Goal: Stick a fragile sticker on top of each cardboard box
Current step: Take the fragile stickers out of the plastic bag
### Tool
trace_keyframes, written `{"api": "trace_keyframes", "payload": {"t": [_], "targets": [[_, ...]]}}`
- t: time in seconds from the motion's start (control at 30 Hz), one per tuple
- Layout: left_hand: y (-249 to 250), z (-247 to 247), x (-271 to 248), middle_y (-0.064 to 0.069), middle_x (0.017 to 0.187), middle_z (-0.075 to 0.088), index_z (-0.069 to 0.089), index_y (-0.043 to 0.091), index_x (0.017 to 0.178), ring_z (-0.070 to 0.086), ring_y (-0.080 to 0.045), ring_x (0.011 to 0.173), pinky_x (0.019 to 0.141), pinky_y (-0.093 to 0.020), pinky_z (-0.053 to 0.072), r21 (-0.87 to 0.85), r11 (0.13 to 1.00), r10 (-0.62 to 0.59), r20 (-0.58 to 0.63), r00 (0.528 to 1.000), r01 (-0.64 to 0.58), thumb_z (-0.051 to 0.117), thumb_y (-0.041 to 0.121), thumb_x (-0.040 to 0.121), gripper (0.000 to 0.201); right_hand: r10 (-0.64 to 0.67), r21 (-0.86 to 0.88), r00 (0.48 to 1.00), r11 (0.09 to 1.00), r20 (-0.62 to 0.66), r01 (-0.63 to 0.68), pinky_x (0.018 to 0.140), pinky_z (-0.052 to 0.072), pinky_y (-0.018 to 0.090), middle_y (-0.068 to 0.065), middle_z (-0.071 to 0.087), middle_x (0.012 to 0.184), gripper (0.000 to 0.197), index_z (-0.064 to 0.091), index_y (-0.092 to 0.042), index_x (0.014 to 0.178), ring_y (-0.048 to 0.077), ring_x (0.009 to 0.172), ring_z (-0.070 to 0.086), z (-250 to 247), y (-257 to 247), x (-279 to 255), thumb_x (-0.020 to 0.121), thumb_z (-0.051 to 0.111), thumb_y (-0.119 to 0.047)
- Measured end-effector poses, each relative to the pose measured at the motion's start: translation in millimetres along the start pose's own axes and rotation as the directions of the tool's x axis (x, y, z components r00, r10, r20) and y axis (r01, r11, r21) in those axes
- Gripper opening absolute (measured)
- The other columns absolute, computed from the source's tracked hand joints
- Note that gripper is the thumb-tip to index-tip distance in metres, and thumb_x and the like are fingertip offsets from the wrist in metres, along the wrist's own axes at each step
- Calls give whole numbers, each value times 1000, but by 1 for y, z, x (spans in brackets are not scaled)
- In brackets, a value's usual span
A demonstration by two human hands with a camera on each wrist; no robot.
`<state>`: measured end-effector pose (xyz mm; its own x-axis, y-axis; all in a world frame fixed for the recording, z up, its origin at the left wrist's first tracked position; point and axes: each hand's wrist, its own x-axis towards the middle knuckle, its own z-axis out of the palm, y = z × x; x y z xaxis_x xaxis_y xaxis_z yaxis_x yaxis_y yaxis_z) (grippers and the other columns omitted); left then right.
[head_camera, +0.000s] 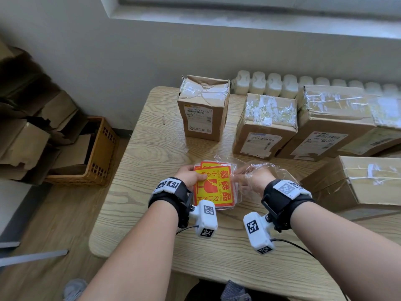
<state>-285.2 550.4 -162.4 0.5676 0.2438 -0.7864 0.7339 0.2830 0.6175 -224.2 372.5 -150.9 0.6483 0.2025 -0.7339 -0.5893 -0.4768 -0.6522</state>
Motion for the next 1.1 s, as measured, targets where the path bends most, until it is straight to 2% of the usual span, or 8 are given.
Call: {"api": "trace_keyframes", "payload": {"t": [0.2,0.3,0.37,0.5,0.6,0.77,0.97,1.1], "targets": [[0,2,4,-24,120,62,45,0,132,64,-33,94,82,-49,52,-23,1000,1,32,999,0,60,-11,85,51,55,-127,998,990,-19,-57,59,55,27,6,66,80,20,59,-12,75,18,70,65,2,-5,-2,76,78,-15],[1,3,3,-17,98,66,48,0,127,65,-25,76,76,-45,52,-22,1000,-2,39,999,3,61,-11,85,45,-5,-230,999,973,-50,-6,92,53,40,12,69,109,20,59,-26,70,29,103,66,0,-1,2,82,74,-21],[2,2,3,-13,87,66,49,-2,126,64,-23,72,71,-45,57,-8,1000,1,10,1000,-1,63,-8,84,45,-6,-249,999,968,-48,-6,97,50,43,15,68,116,18,58,-28,70,30,106,64,-3,7,10,84,69,-25],[-2,-3,6,-14,87,65,45,-1,132,63,-25,74,77,-47,53,12,1000,-5,-14,1000,5,58,-12,86,49,28,-219,996,975,-88,-47,77,59,32,14,68,85,23,58,-15,67,18,69,65,-3,5,5,90,63,-16],[-6,-4,8,-21,111,66,49,3,132,65,-31,89,73,-44,53,35,999,1,-26,1000,0,58,-15,84,52,92,-187,992,977,-87,-107,84,57,44,12,71,79,18,64,-6,69,27,80,70,-1,2,1,79,77,-15],[-11,-4,13,-20,117,64,50,2,130,66,-30,86,67,-40,56,2,1000,27,-22,999,-27,63,-11,83,51,134,-220,987,964,-94,-151,38,44,17,2,63,65,12,66,-5,79,6,39,57,-1,1,-1,87,69,-13],[-15,-14,20,-17,116,68,51,10,135,69,-30,94,77,-41,57,79,997,13,-84,996,-6,66,-4,83,55,37,-322,985,942,-167,-91,78,58,40,7,67,72,25,62,-12,68,25,73,67,-5,6,7,88,67,-27],[-13,-13,21,-17,112,69,54,7,129,69,-31,93,81,-43,57,102,995,7,-86,996,2,66,-3,84,48,37,-331,990,940,-136,-80,83,57,41,2,74,76,20,69,-18,62,23,81,71,-8,8,9,78,77,-29]]}}
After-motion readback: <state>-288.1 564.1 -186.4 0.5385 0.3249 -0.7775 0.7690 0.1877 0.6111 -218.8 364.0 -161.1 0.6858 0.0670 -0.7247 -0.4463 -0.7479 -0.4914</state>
